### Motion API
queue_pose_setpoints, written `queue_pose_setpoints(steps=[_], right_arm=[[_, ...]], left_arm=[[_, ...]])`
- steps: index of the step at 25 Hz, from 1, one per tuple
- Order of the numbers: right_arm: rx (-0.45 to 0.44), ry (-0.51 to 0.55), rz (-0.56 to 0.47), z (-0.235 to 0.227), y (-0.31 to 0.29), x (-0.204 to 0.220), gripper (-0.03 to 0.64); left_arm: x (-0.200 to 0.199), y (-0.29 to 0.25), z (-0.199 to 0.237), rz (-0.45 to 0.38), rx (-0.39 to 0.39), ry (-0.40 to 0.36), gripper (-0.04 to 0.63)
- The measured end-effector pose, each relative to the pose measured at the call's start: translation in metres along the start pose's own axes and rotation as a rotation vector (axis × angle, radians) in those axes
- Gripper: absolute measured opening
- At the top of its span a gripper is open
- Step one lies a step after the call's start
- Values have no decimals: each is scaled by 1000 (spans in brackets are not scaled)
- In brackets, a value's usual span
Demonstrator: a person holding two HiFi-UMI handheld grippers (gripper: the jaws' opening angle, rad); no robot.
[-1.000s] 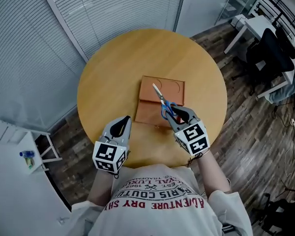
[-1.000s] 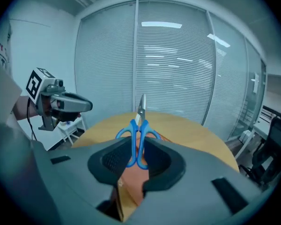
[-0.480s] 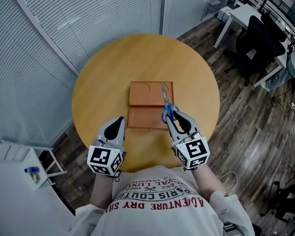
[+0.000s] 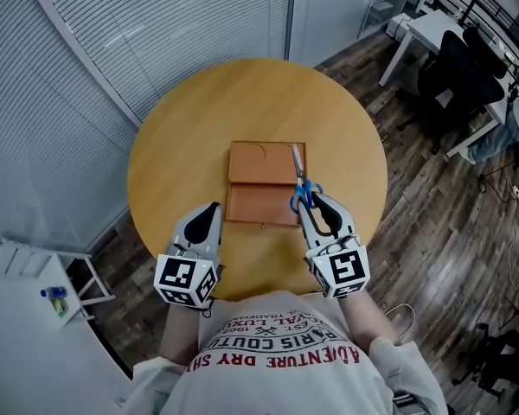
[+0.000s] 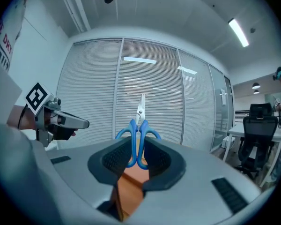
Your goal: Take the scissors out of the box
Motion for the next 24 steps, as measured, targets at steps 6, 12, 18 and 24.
queue_pose_setpoints(steps=[6, 12, 18, 24], right_arm=[[27, 33, -4, -2, -1, -1, 91], [65, 49, -19, -3, -2, 0, 91], [72, 51, -18, -5, -6, 0, 91], [66, 35, -12, -2, -13, 0, 91]], left_arm=[[-1, 0, 2, -4, -6, -4, 9], [-3, -2, 2, -8, 0, -19, 9], [-5, -5, 5, -17, -7, -15, 9], [-6, -8, 10, -15, -1, -16, 9]])
Point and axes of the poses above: the fingertips, and each gripper's own axes: y backward along the fingers, z to its left, x out of its underside, the point moved 10 cm from there along y, backward along the fingers, and after that the axes turned 2 degrees about -z, right-handed, at the moved point
